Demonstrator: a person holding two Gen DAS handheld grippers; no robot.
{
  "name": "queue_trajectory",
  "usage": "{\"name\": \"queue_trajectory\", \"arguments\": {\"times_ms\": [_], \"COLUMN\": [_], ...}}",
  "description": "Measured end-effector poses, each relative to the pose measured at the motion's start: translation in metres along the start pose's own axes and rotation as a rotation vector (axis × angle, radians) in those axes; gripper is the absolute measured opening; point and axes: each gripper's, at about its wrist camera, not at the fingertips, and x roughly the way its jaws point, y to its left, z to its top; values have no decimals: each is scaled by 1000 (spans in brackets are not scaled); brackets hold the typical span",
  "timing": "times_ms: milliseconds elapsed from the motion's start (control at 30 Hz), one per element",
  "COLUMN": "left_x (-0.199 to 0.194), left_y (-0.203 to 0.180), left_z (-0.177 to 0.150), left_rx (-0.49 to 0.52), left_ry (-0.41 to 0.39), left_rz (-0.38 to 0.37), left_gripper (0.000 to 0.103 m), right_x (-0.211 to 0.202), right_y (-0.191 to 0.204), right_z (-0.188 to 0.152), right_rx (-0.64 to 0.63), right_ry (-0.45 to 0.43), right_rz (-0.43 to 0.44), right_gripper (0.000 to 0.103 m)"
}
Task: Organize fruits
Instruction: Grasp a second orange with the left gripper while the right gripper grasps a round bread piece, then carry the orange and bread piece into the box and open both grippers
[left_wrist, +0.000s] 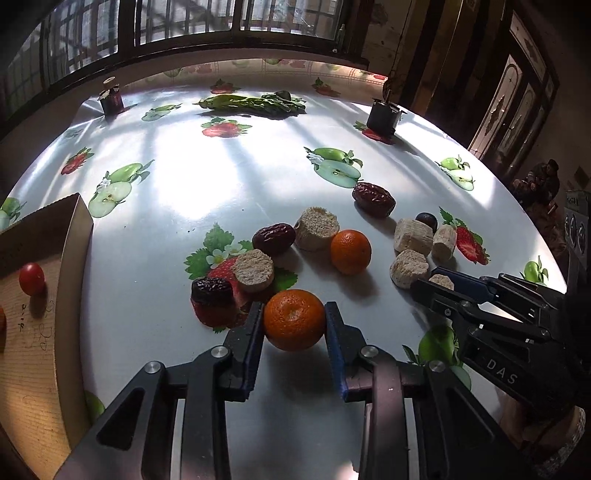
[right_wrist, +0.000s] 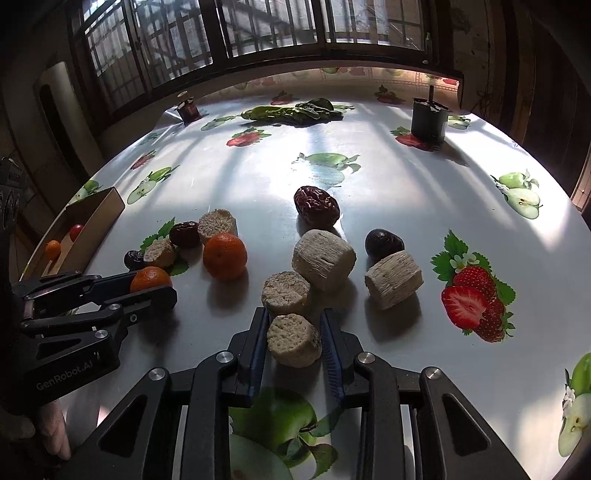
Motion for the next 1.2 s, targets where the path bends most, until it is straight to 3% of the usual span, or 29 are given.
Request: {"name": "queue_trajectory", "arguments": {"times_ms": [233, 467, 600, 767, 900, 1067, 1200], "left_x": [-58, -104, -119, -121, -109, -91, -90], "left_y": [46, 137, 191, 232, 259, 279, 285], "left_z": [-20, -39, -55, -57, -49, -42, -42], "left_rx": [-135, -291, -389, -433, -469, -505, -526], "left_ry": [-94, -142, -125, -83, -32, 31, 38], "left_rz": [-16, 158, 237, 277, 272, 255, 250], "left_gripper": [31, 31, 31, 31, 31, 31, 31], "right_x": [-30, -48, -43, -24, 0, 44, 73], "right_y": [11, 72, 120, 181, 230, 280, 301], "right_z": [3, 23, 34, 46, 57, 61, 60], "right_rx": [25, -50, -101, -172, -227, -303, -324], "right_ry": [-38, -50, -40, -17, 20, 91, 149], "right_rz": [37, 140, 206, 271, 313, 290, 280], "right_gripper": [30, 31, 31, 31, 31, 31, 31]}}
